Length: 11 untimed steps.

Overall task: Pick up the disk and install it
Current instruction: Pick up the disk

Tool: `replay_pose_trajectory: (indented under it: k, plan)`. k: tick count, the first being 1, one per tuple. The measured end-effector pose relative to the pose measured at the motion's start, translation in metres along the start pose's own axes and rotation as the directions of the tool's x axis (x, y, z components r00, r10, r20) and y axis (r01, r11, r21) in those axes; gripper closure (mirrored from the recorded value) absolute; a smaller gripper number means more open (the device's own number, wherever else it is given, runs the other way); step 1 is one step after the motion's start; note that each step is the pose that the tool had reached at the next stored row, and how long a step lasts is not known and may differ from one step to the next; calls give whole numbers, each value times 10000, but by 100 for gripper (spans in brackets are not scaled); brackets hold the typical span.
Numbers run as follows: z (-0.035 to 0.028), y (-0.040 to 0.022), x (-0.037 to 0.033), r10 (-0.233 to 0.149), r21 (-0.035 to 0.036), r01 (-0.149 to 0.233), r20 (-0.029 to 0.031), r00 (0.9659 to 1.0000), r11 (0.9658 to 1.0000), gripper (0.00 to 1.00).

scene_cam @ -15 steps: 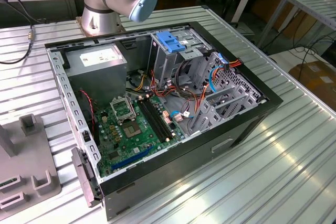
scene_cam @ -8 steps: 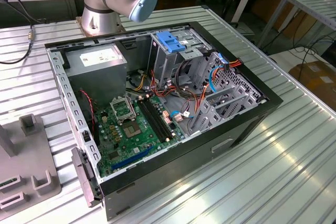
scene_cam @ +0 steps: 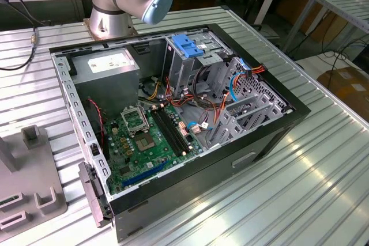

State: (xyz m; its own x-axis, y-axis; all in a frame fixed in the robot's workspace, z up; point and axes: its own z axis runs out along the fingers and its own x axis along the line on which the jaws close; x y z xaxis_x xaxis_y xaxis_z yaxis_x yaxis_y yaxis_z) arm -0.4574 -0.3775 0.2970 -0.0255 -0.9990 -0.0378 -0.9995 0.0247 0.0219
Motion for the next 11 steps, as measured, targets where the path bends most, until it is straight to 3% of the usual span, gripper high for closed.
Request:
replay_pose_trajectory:
  k: [6, 11]
  plan:
    - [0, 0, 7, 1, 0, -1, -2, 10000, 10000, 56]
    - [0, 0, 7, 0, 0, 0, -2, 10000, 10000, 63]
